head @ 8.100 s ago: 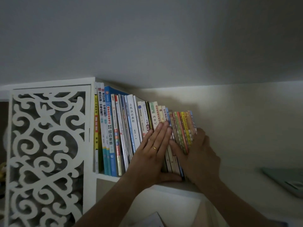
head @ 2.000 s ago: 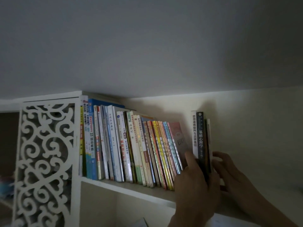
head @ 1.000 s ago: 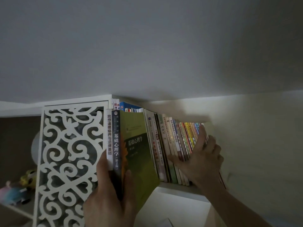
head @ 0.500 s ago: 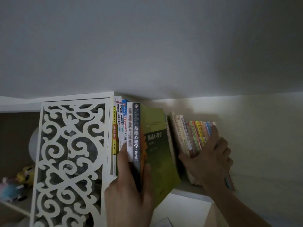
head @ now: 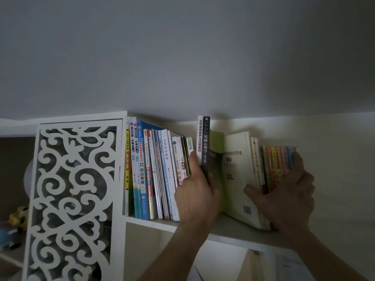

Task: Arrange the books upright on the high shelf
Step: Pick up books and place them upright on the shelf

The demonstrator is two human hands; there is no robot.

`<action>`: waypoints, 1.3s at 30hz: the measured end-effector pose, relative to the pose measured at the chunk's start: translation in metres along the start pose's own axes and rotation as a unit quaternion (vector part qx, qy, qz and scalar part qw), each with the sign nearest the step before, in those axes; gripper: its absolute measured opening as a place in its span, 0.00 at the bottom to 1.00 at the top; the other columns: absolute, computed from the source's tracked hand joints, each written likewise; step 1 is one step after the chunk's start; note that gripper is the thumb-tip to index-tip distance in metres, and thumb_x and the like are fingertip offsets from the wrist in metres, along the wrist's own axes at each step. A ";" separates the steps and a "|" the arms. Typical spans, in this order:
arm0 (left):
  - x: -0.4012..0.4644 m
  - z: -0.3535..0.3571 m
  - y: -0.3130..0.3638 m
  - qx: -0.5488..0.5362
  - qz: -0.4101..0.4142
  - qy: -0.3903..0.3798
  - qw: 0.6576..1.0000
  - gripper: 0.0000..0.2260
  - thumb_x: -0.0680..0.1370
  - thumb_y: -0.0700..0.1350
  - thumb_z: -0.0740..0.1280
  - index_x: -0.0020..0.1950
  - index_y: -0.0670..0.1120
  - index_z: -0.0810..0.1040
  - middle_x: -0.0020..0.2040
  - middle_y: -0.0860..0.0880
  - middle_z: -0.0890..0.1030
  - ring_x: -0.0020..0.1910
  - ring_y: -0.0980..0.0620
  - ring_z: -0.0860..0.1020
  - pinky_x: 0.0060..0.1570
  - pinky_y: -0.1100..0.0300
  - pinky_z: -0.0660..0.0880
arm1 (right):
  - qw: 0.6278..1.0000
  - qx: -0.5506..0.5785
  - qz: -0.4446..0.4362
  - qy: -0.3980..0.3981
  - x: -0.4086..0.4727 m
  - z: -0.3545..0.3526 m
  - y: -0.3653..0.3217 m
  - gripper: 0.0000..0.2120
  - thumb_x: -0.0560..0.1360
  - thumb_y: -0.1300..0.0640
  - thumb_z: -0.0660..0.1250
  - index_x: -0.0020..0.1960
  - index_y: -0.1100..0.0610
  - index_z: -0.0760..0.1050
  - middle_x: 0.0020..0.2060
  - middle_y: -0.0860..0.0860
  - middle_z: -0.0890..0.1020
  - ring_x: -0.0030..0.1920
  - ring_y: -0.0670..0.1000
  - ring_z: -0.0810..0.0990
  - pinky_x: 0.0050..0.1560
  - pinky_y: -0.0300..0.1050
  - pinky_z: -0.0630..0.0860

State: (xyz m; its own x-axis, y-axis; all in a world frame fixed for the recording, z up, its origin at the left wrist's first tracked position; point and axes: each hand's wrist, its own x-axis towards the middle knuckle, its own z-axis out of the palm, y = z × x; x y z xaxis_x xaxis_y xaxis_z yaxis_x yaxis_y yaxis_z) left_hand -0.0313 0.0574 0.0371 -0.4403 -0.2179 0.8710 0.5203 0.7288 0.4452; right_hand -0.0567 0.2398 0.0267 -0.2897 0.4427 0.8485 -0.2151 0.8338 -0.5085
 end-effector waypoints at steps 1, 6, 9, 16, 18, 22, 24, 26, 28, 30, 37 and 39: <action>0.004 0.010 0.001 0.008 -0.008 0.001 1.000 0.22 0.85 0.50 0.59 0.77 0.51 0.56 0.37 0.60 0.69 0.29 0.62 0.71 0.29 0.70 0.67 | 1.000 -0.005 0.000 0.002 0.001 0.000 0.000 0.68 0.52 0.38 0.81 0.81 0.54 0.47 0.65 0.64 0.67 0.59 0.68 0.71 0.53 0.69 0.76; -0.013 0.057 -0.008 0.007 -0.020 -0.025 0.999 0.25 0.85 0.55 0.50 0.80 0.51 0.49 0.42 0.51 0.82 0.33 0.57 0.81 0.34 0.58 0.82 | 0.999 -0.042 -0.006 0.024 -0.002 0.003 -0.003 0.67 0.56 0.26 0.75 0.81 0.58 0.50 0.64 0.66 0.67 0.57 0.69 0.73 0.50 0.67 0.76; -0.035 0.068 -0.014 -0.012 -0.039 -0.020 0.999 0.24 0.83 0.58 0.49 0.77 0.50 0.54 0.47 0.52 0.83 0.36 0.58 0.82 0.34 0.60 0.82 | 0.999 -0.027 0.005 0.038 -0.005 0.007 -0.006 0.65 0.56 0.28 0.77 0.81 0.56 0.50 0.63 0.65 0.68 0.57 0.69 0.73 0.53 0.67 0.75; -0.013 0.075 -0.023 0.027 -0.033 -0.059 0.997 0.34 0.84 0.58 0.57 0.80 0.44 0.42 0.47 0.50 0.83 0.36 0.53 0.83 0.38 0.55 0.83 | 0.999 -0.037 0.019 0.024 -0.015 0.030 -0.051 0.64 0.56 0.24 0.72 0.80 0.56 0.53 0.59 0.64 0.71 0.55 0.66 0.74 0.52 0.61 0.74; -0.007 0.071 -0.027 0.044 -0.023 -0.087 0.995 0.36 0.84 0.59 0.55 0.80 0.47 0.35 0.48 0.49 0.84 0.38 0.52 0.84 0.41 0.53 0.84 | 0.999 -0.046 0.022 0.004 -0.014 0.036 -0.054 0.64 0.57 0.20 0.68 0.80 0.56 0.53 0.58 0.65 0.71 0.54 0.66 0.75 0.51 0.60 0.74; -0.016 0.056 -0.030 0.130 0.058 -0.054 0.988 0.41 0.83 0.64 0.50 0.81 0.38 0.34 0.46 0.50 0.84 0.34 0.56 0.79 0.34 0.58 0.79 | 0.999 -0.049 -0.003 -0.002 -0.014 0.031 -0.040 0.65 0.59 0.18 0.65 0.81 0.57 0.50 0.60 0.65 0.71 0.54 0.67 0.75 0.49 0.62 0.77; -0.021 0.045 -0.038 0.132 0.100 0.011 0.986 0.39 0.83 0.64 0.54 0.82 0.37 0.49 0.59 0.46 0.82 0.49 0.53 0.80 0.48 0.56 0.79 | 0.999 -0.023 -0.026 -0.032 -0.016 0.021 -0.036 0.63 0.60 0.19 0.66 0.81 0.53 0.47 0.62 0.63 0.71 0.57 0.66 0.76 0.50 0.61 0.77; -0.019 0.046 -0.053 0.134 0.166 0.035 0.976 0.35 0.84 0.60 0.58 0.83 0.39 0.53 0.79 0.40 0.65 0.77 0.43 0.66 0.73 0.46 0.66 | 0.996 0.003 -0.024 -0.085 -0.016 0.015 -0.030 0.62 0.59 0.20 0.66 0.81 0.48 0.43 0.67 0.59 0.71 0.64 0.64 0.75 0.55 0.61 0.77; -0.012 0.053 -0.063 0.122 0.223 0.015 0.967 0.35 0.84 0.59 0.57 0.83 0.40 0.50 0.84 0.41 0.49 0.83 0.44 0.49 0.80 0.46 0.52 | 0.996 0.000 -0.012 -0.086 -0.017 0.021 -0.028 0.59 0.60 0.20 0.64 0.79 0.49 0.47 0.69 0.58 0.72 0.65 0.63 0.75 0.57 0.60 0.77; -0.004 0.061 -0.069 0.118 0.220 -0.015 0.968 0.36 0.84 0.61 0.55 0.83 0.41 0.46 0.84 0.44 0.43 0.83 0.46 0.45 0.80 0.46 0.50 | 0.998 -0.006 -0.004 -0.058 -0.020 0.035 -0.033 0.54 0.62 0.21 0.62 0.76 0.54 0.55 0.64 0.59 0.73 0.60 0.64 0.76 0.53 0.59 0.78; 0.000 0.059 -0.073 0.140 0.196 -0.027 0.970 0.37 0.84 0.64 0.52 0.83 0.42 0.44 0.84 0.45 0.42 0.83 0.48 0.43 0.80 0.43 0.54 | 0.997 -0.006 -0.015 -0.079 -0.020 0.040 -0.035 0.49 0.68 0.22 0.60 0.75 0.54 0.56 0.63 0.56 0.71 0.61 0.61 0.74 0.49 0.57 0.78; -0.005 0.055 -0.066 0.125 0.215 -0.029 0.968 0.37 0.84 0.63 0.54 0.83 0.42 0.46 0.84 0.45 0.44 0.83 0.48 0.44 0.81 0.45 0.51 | 0.991 0.060 0.006 -0.116 -0.017 0.033 -0.023 0.42 0.70 0.21 0.55 0.75 0.44 0.55 0.63 0.53 0.73 0.60 0.59 0.76 0.56 0.58 0.77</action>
State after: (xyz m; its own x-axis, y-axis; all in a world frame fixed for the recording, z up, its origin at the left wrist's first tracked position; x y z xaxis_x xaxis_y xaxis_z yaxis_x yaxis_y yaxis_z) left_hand -0.1031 0.0461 -0.0080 -0.2659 0.1708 0.9487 0.4748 0.8797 -0.0253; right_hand -0.0775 0.2027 0.0190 -0.4976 0.3532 0.7922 -0.3147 0.7776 -0.5443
